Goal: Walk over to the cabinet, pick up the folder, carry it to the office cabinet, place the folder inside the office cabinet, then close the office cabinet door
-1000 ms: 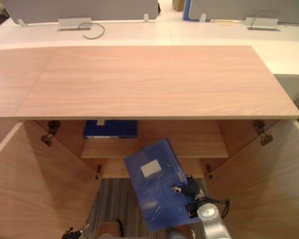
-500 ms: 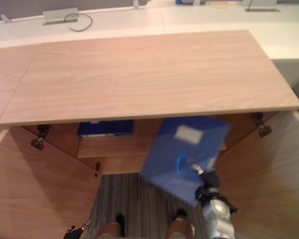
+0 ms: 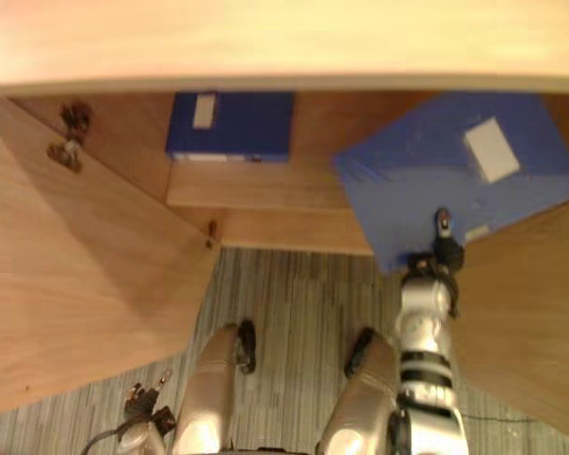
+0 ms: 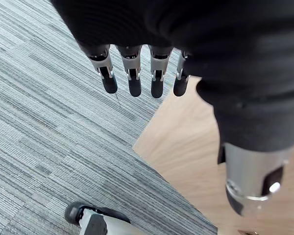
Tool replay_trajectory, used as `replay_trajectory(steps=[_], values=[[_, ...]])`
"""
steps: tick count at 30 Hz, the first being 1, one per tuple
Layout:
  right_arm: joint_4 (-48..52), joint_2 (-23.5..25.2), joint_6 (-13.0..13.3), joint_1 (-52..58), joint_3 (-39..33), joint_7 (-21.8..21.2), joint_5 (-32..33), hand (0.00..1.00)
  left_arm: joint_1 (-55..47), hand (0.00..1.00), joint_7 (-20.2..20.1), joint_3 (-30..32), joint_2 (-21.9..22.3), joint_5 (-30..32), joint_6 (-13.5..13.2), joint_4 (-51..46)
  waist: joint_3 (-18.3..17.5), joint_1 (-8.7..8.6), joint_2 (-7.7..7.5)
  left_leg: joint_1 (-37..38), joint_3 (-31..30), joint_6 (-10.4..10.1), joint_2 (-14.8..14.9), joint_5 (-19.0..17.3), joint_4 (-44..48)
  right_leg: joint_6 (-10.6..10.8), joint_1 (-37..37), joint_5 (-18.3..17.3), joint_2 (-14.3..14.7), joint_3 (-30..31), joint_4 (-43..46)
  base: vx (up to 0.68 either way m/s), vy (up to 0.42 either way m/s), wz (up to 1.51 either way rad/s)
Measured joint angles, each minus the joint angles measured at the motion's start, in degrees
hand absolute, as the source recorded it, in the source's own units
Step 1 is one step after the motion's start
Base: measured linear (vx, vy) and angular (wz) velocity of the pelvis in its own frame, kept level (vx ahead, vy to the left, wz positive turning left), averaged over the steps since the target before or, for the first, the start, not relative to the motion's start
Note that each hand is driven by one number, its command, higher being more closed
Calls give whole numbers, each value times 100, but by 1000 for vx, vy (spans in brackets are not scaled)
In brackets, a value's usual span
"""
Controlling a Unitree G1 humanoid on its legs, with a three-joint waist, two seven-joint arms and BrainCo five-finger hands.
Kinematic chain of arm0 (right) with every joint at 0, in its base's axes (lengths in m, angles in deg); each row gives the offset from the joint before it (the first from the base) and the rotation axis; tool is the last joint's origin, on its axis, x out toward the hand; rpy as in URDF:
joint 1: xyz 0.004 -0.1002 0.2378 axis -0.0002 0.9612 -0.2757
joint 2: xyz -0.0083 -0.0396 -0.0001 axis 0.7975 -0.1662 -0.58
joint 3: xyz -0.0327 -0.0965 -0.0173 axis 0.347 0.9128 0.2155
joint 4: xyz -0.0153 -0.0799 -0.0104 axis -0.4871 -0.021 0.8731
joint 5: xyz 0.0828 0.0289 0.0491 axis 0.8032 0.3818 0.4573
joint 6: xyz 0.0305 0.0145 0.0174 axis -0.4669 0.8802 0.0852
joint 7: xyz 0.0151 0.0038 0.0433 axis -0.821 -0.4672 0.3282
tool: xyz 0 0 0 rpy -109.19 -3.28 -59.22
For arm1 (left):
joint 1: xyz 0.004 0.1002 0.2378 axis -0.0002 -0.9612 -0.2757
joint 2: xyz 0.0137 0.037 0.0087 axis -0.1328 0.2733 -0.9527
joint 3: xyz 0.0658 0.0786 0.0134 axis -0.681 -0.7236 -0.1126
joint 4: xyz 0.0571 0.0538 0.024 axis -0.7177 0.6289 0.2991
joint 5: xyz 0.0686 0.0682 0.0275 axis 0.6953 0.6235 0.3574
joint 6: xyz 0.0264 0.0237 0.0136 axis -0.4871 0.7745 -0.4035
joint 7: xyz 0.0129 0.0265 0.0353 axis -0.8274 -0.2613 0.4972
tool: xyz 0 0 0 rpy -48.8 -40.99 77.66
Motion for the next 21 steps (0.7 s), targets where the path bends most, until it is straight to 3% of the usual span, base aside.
replay_trajectory(steps=[7,14,21], values=[[-884,-491,2,-1948,50,520,836,100,179,0,230,-295,37,-37,4,-271,257,165,120,-1486,-263,34,-301,-88,996,5,-1375,-270,-416,280,1088,-33,18,27],[-1155,-1213,464,-2880,-64,593,1494,100,174,0,329,-624,-49,-116,13,-489,274,216,154,-2310,-433,-4,-571,-101,1511,72,-2131,-524,-751,453,1799,-46,0,25],[-1274,-1544,882,-3293,-336,768,2041,100,173,0,409,-879,-118,-99,23,-585,271,307,160,-2527,-563,-65,-749,39,1516,-19,-2368,-752,-894,518,2155,17,-67,21]])
